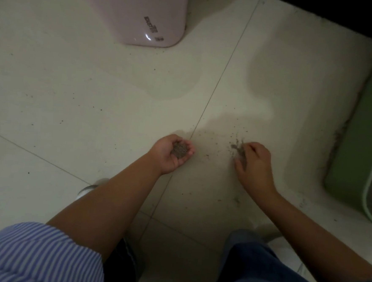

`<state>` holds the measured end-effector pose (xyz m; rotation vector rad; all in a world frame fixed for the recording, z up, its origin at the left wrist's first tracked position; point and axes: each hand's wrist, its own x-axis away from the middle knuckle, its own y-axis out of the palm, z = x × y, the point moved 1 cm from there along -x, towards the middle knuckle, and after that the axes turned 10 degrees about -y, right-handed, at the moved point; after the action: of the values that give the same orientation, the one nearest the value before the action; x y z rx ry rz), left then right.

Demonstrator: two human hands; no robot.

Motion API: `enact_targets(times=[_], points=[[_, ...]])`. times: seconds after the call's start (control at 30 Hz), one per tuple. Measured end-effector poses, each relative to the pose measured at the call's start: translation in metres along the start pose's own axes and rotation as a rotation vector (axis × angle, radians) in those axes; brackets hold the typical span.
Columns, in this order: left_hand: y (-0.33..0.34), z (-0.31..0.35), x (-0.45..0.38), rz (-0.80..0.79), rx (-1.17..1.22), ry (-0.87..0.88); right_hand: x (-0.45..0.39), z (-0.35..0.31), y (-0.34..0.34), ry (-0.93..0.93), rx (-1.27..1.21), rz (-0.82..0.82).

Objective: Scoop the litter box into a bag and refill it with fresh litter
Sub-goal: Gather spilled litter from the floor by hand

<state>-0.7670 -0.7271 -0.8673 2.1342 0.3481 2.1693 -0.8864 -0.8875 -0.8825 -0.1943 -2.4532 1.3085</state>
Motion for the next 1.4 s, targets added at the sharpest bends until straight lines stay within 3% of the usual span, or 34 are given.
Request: enact_targets(times=[0.23, 0.5, 0.67, 0.8, 1.0, 1.1, 1.23, 1.4], points=[[-0.016, 0.011, 0.011, 0.014, 0.256, 0.129, -0.013, -0.029, 0.037, -0.089, -0.067, 0.033], [-0.027, 0.000, 0.009, 0.055, 0.245, 0.115, -0.025, -0.051, 0.060, -0.538, -0.007, -0.048], [-0.022, 0.005, 0.010, 0.037, 0.245, 0.128, -0.055, -0.026, 0.025, -0.427, -0.033, 0.138], [-0.025, 0.005, 0.011, 0.054, 0.248, 0.136, -0.079, -0.004, 0.015, -0.428, 0.053, 0.054], [-0.028, 0.007, 0.011, 0.034, 0.267, 0.144, -0.053, -0.016, 0.037, -0.855, 0.167, -0.188], [-0.028, 0.006, 0.008, 0.021, 0.270, 0.133, -0.043, -0.015, 0.035, -0.983, 0.177, -0.292], [-0.027, 0.000, 0.005, 0.029, 0.261, 0.127, -0.049, -0.007, 0.018, -0.977, 0.084, -0.258], [-0.026, -0.004, 0.003, -0.009, 0.256, 0.103, -0.067, -0.008, 0.013, -1.021, 0.187, -0.235]])
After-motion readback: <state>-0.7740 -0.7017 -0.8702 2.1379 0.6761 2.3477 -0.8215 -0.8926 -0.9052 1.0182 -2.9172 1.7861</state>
